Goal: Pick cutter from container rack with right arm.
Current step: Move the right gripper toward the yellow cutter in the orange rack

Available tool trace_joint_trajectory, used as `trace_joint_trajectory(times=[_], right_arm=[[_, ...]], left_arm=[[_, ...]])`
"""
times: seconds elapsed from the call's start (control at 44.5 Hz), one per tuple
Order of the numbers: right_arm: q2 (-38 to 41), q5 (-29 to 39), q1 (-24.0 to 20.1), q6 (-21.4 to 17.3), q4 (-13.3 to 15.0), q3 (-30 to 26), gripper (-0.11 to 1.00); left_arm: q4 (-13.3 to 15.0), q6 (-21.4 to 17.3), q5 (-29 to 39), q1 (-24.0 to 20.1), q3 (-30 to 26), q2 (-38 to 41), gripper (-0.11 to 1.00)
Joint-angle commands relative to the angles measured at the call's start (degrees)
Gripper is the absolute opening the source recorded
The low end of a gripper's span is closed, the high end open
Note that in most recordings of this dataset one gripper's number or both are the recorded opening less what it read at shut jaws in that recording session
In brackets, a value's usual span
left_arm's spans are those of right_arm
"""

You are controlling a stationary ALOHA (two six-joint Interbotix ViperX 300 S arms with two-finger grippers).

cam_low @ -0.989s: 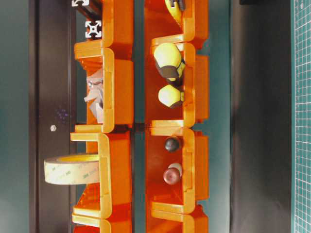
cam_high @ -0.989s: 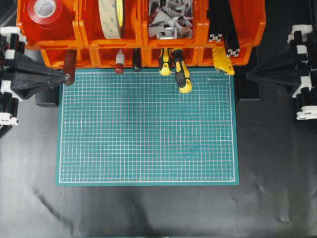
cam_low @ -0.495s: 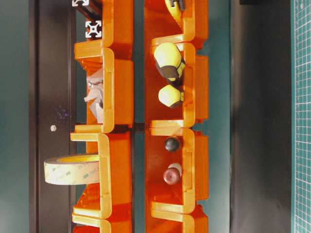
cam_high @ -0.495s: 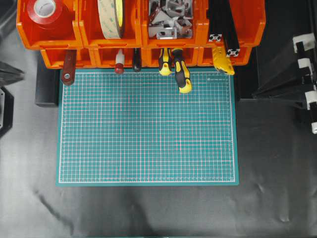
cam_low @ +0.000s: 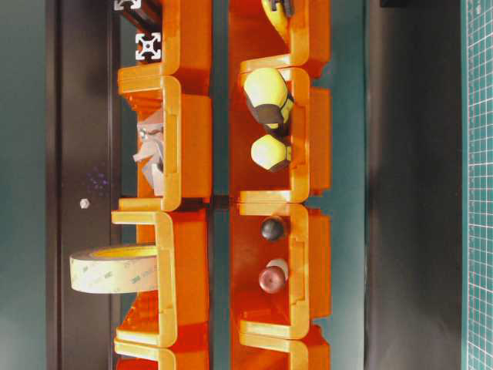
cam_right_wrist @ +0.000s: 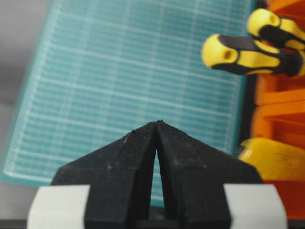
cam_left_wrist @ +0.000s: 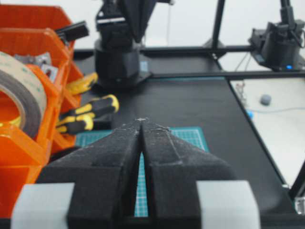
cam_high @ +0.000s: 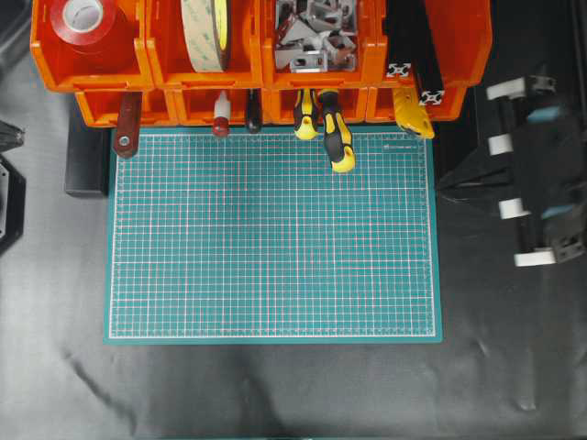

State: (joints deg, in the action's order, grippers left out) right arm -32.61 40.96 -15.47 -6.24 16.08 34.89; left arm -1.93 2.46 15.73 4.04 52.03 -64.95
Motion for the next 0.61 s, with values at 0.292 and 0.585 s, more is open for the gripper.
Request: trace_joint_trajectory(times=[0.292, 0.585], right_arm=[[10.3, 19.2, -10.7, -11.1, 23.7, -5.0, 0.00], [16.5, 25.6, -15.4, -13.3, 32.1, -4.7, 0.00]], left_arm=[[-0.1, 0.2, 1.6, 0.1, -1.8, 0.0, 0.01], [-0.1, 0.0, 1.8, 0.1, -1.7, 0.0, 0.01]])
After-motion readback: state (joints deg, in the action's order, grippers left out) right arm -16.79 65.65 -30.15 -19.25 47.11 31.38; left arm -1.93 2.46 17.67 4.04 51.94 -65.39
